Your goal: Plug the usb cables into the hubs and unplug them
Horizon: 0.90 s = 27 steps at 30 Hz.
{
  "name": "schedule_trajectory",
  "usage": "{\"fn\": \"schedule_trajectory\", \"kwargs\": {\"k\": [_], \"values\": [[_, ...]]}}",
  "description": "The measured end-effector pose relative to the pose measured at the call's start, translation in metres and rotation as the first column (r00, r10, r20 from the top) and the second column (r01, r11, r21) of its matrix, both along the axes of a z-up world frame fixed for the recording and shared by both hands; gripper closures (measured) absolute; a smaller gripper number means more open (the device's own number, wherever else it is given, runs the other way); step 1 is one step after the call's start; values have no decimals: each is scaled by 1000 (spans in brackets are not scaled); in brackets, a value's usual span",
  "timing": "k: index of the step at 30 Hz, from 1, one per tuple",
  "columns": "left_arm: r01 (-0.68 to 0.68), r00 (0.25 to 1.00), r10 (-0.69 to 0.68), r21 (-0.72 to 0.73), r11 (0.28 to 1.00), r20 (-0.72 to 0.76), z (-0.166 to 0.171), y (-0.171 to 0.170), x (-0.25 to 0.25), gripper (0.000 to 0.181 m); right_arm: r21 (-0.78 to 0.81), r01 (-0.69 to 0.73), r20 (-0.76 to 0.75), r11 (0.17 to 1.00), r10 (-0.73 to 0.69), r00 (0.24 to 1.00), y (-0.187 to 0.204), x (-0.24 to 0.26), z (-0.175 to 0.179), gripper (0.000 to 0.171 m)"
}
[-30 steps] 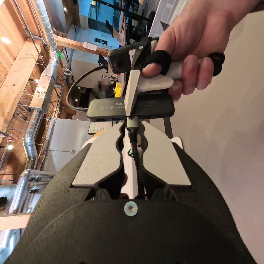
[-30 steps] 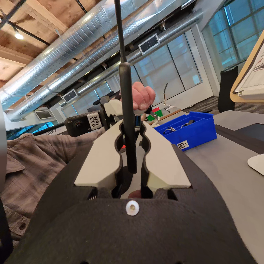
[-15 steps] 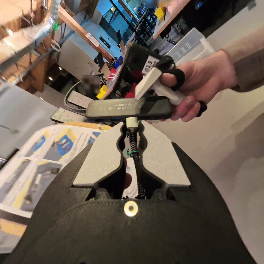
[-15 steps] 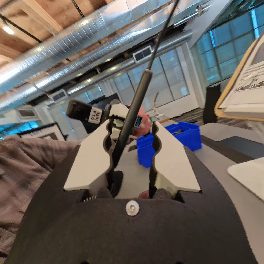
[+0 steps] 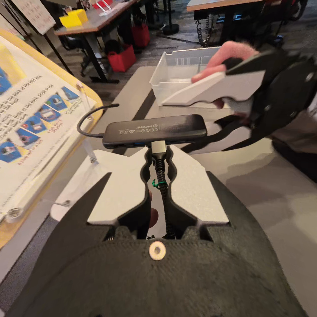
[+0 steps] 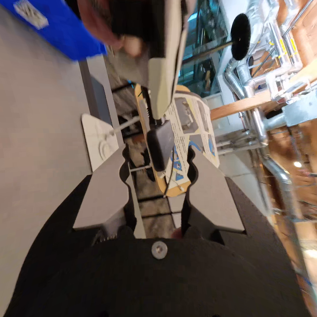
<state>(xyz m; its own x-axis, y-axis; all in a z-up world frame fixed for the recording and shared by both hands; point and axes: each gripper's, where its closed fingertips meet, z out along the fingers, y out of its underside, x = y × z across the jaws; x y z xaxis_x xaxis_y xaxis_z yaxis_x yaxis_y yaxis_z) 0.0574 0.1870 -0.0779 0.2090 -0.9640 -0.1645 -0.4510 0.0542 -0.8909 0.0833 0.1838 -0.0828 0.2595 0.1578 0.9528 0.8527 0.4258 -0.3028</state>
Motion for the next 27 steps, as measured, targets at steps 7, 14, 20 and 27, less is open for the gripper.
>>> {"fn": "schedule_trajectory", "kwargs": {"k": [7,14,20,27], "values": [[-8,1000,6,-55,998,-30,-12,-9,13,165,101,82,59,992,-88,994,9,-1,-10,154],[39,999,-39,9,999,27,-6,-12,18,133,77,96,-5,992,-96,995,12,0,-10,154],[-42,981,28,71,997,193,2,-3,22,155,71,143,-114,987,-134,984,16,5,-2,154],[-47,977,22,110,993,214,0,-7,30,155,39,162,-178,986,-153,972,20,7,-3,155]]}}
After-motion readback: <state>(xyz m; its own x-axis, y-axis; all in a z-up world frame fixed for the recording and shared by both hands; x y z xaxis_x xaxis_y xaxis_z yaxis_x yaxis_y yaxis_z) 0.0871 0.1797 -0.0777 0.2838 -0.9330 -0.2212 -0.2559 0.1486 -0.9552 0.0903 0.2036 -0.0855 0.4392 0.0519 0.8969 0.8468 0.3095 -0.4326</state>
